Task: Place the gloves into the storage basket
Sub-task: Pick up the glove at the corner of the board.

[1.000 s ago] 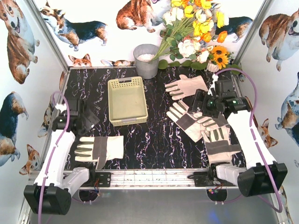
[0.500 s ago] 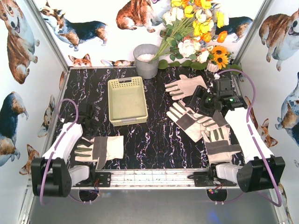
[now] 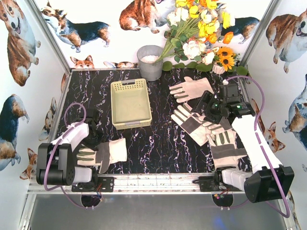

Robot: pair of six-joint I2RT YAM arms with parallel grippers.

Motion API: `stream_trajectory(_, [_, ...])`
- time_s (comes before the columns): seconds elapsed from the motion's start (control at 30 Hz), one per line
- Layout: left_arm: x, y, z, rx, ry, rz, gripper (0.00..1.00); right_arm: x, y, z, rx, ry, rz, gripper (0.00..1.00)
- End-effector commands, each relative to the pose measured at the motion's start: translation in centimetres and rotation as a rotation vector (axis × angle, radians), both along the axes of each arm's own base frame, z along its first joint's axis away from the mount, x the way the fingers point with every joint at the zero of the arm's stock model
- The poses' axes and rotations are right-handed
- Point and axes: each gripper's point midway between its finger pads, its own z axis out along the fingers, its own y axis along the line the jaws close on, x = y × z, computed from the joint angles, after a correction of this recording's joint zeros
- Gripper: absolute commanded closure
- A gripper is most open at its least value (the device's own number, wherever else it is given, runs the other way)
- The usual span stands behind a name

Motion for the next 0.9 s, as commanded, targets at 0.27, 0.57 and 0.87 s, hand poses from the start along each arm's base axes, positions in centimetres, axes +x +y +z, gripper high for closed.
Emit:
stream_trajectory(0.27, [-1.1, 1.2, -0.6, 0.063, 0.026, -0.117, 0.96, 0.0, 0.7, 1.7, 0.022, -0.042, 0.003, 0.21])
stream_trajectory(0.57, [1.1, 2.4, 8.6, 0.223, -0.139, -0.41, 1.0, -0.7, 1.1, 2.4, 0.045, -0.045, 0.007, 0.21])
stream_trajectory(0.87, [3.0, -0.5, 16.4, 0.293, -0.233, -0.747, 1.0, -0.2, 3.1, 2.9, 0.067, -0.03, 0.058, 0.21])
